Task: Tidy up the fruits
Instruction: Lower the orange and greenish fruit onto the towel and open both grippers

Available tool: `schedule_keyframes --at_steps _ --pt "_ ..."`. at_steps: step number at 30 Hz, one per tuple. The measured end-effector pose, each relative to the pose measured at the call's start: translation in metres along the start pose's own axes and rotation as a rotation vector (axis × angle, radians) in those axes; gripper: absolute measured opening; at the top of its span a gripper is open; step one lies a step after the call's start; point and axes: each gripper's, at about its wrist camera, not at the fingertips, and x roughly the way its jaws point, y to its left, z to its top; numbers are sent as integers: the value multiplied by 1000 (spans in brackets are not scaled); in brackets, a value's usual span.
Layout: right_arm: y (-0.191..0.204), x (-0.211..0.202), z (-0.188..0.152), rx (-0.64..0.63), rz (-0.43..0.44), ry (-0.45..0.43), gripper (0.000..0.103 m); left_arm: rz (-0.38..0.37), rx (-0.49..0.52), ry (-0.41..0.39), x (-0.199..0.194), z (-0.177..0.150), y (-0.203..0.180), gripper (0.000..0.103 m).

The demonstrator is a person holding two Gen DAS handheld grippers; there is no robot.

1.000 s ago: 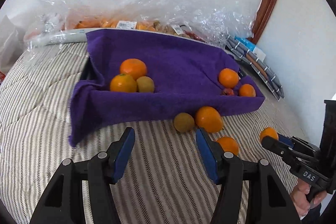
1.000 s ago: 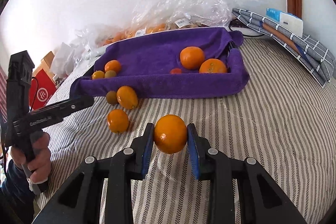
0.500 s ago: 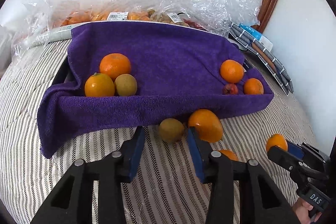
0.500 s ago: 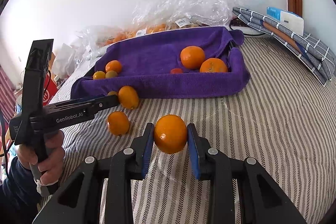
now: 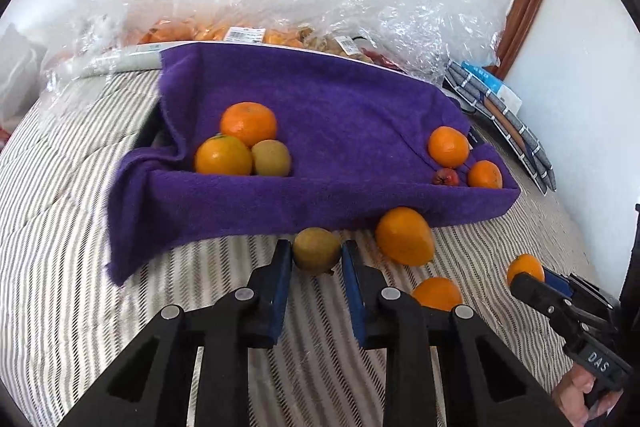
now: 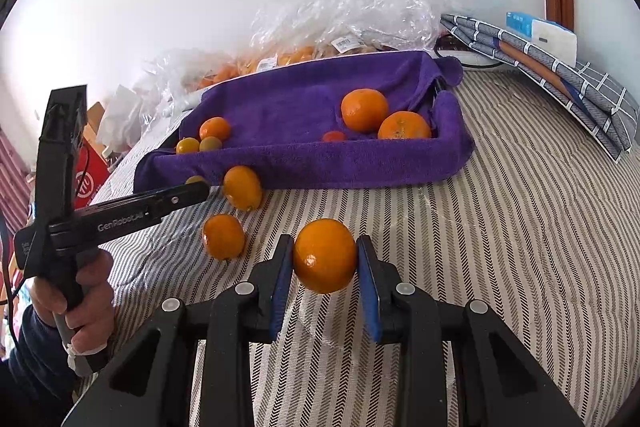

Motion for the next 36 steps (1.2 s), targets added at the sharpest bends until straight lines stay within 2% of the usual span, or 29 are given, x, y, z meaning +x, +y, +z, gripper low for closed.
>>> schedule_keyframes --at_steps 12,18,21,24,29,36 --pt "-6 -9 5 34 13 -53 31 8 -94 -51 -30 -1 33 24" --pt "-13 -7 39 64 2 -85 31 2 -91 -96 -42 22 28 25" --pt "-10 -3 58 33 -34 -102 31 4 -75 -121 -43 35 23 25" --pt "-4 9 74 -18 -71 -108 31 9 -74 -138 -37 49 19 25" --pt "-3 37 91 -74 -83 -55 31 3 -79 -134 -16 72 12 25" --pt "-14 53 87 -36 -64 -26 31 30 -49 -102 24 83 -1 25"
